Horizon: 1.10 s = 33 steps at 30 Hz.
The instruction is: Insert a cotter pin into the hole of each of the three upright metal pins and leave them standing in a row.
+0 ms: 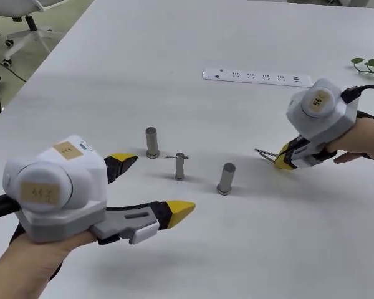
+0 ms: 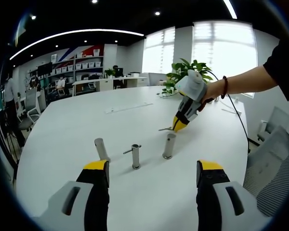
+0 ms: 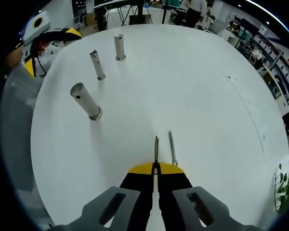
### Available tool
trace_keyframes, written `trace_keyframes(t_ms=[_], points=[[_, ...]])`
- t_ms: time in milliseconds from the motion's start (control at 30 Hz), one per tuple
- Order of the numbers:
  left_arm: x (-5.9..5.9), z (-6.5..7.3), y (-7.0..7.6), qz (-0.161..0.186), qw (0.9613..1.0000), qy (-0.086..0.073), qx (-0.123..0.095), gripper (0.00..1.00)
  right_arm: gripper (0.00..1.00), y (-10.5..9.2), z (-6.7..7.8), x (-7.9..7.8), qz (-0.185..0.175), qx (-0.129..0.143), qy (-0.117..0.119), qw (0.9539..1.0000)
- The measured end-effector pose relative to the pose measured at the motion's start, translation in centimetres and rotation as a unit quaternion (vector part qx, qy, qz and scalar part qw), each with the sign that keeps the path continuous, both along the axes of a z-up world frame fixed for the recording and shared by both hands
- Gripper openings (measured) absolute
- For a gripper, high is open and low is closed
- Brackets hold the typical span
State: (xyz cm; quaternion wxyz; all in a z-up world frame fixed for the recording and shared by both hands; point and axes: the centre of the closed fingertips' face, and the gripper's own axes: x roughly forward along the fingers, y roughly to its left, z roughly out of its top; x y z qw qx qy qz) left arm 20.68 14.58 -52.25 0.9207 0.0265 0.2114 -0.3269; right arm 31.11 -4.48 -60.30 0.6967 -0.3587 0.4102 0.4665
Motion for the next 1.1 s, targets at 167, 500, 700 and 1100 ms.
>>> trace_keyframes(t_ms=[167,500,700,1100], points=[[0.0,0.2,-0.6,-0.007,1.0,0.002,-0.002,0.68,0.0,0.3,0.7,-0.6,0.012,0.004,-0.011,0.9999],[0.4,0.4,-2.1,-0.021,0.9995,0.016,-0.019,0.62,0.0,1.5,2.6,-1.9,0.053,0.023,-0.04,0.9976],[1.0,1.2,-3.0,-0.027,0.9987,0.022,-0.037,0.58,0.0,2.6,3.9,-3.0,0.079,0.034,-0.053,0.9948],[1.9,1.0,-4.2,-0.027,0.996,0.067,-0.053,0.49,0.0,5.2,6.3,-4.8,0.124,0.056,-0.079,0.9876]])
